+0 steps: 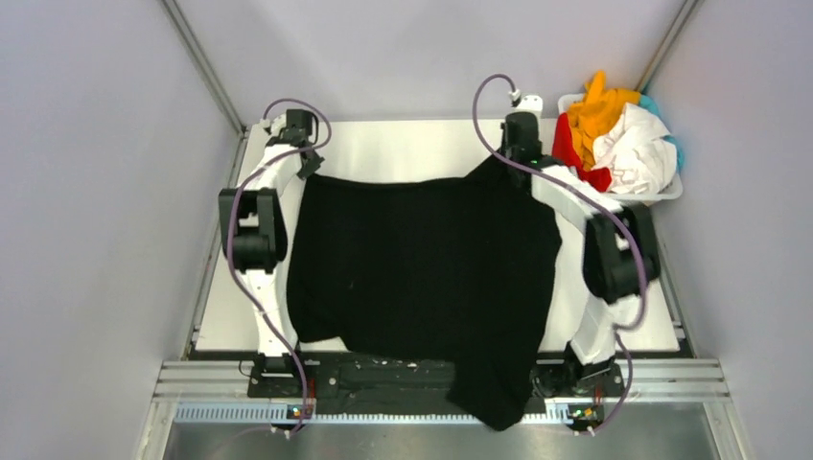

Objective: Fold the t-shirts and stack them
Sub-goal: Flatten out the tshirt

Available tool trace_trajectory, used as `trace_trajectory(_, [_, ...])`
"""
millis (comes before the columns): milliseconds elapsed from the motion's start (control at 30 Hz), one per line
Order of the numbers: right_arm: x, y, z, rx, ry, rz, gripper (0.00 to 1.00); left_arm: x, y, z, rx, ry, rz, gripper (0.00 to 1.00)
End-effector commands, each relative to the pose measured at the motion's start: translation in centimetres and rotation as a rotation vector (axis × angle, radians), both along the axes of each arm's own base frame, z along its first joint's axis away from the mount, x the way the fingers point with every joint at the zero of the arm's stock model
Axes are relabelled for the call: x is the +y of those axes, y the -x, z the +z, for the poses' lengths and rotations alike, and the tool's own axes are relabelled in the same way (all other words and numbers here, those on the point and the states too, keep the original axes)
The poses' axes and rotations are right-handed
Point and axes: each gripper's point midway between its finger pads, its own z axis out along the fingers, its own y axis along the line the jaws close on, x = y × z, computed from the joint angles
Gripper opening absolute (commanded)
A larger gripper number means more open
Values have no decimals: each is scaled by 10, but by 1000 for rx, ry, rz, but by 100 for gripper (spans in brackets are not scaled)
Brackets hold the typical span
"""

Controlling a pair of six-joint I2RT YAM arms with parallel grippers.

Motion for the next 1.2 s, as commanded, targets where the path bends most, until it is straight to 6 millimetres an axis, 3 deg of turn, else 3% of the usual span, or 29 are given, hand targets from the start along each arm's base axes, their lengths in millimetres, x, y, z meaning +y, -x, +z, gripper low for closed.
trace_trajectory(0, [30, -61, -27, 5, -144, 57, 0, 10, -43, -4, 7, -3, 39, 0])
trace_trajectory(67, [40, -81, -38, 20, -148, 72, 6, 8, -55, -9, -18, 5, 36, 0])
trace_trajectory(133, [44, -98, -46, 22, -146, 66, 17, 25, -64, -6, -60, 7, 63, 0])
trace_trajectory(200, [45, -110, -52, 27, -143, 54, 41, 32, -70, -1, -80, 16, 63, 2])
trace_trajectory(233, [47, -111, -54, 46, -144, 67, 51, 36, -70, 2, -81, 19, 65, 13])
trace_trajectory(300, [54, -110, -46, 65, -159, 99, 66, 44, -67, 15, -85, 6, 80, 50])
trace_trajectory(333, [55, -104, -43, 80, -164, 111, 75, 48, -64, 24, -89, -5, 85, 87])
trace_trajectory(367, [55, -96, -36, 86, -172, 117, 88, 49, -61, 33, -98, -15, 72, 97])
trace_trajectory(400, [53, -87, -32, 96, -175, 115, 97, 47, -58, 43, -106, -20, 50, 99])
trace_trajectory(533, [38, -35, -12, 137, -216, 80, 99, 24, -33, 75, -137, 58, -42, 99])
trace_trajectory(600, [31, 2, -20, 190, -243, 74, 99, 7, -7, 73, -112, 128, -91, 99])
trace_trajectory(667, [31, 42, -35, 252, -283, 101, 99, -15, 19, 68, -98, 202, -148, 99])
trace_trajectory(767, [26, 98, -67, 346, -335, 106, 99, -46, 63, 45, -53, 275, -223, 99])
trace_trajectory(900, [23, 154, -111, 483, -362, 112, 99, -79, 106, 10, 19, 330, -289, 99])
trace_trajectory(1033, [16, 175, -143, 566, -342, 90, 99, -90, 126, -27, 105, 355, -303, 99])
trace_trajectory(1167, [16, 167, -159, 579, -324, 81, 99, -81, 128, -60, 207, 330, -239, 99])
